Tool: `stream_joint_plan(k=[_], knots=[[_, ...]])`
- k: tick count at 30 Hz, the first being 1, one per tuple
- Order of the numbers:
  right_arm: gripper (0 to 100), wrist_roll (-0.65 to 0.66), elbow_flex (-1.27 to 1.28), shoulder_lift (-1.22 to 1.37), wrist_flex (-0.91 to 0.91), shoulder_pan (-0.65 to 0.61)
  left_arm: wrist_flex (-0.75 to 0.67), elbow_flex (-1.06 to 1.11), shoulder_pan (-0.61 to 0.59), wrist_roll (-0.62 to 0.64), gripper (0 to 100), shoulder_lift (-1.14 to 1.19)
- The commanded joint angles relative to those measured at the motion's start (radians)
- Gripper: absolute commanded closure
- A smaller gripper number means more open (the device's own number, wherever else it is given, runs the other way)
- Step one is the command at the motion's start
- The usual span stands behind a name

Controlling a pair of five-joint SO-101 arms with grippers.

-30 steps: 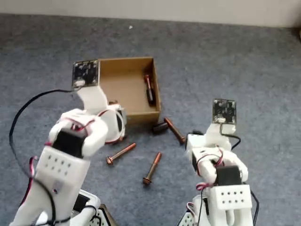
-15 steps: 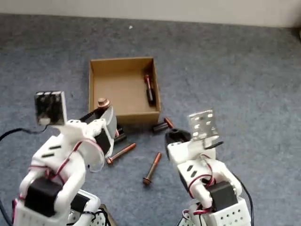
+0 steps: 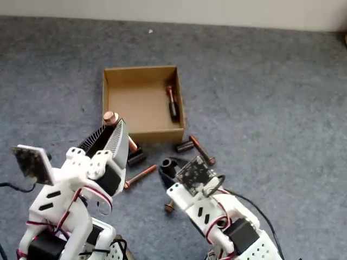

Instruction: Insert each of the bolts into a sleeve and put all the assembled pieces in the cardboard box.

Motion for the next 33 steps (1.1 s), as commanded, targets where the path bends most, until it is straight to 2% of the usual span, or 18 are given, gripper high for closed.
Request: stream_joint_plan(k=[1, 6, 14, 33], knots=[[99.4, 0.014, -0.007, -0.024, -0.091, -0.061, -0.044, 0.013, -0.005, -0.003, 99, -0.058], [99.4, 0.015, -0.01, -0.024, -0.166, -0.116, -0.04, 0.015, 0.001, -0.006, 99, -0.084], [99.4, 0.012, -0.012, -0.025, -0.191, -0.116, -0.044, 0.01, 0.145, -0.008, 99, -0.096], [99.4, 0.015, -0.124, -0.025, -0.188, -0.114, -0.04, 0.087, 0.154, -0.009, 99, -0.096]])
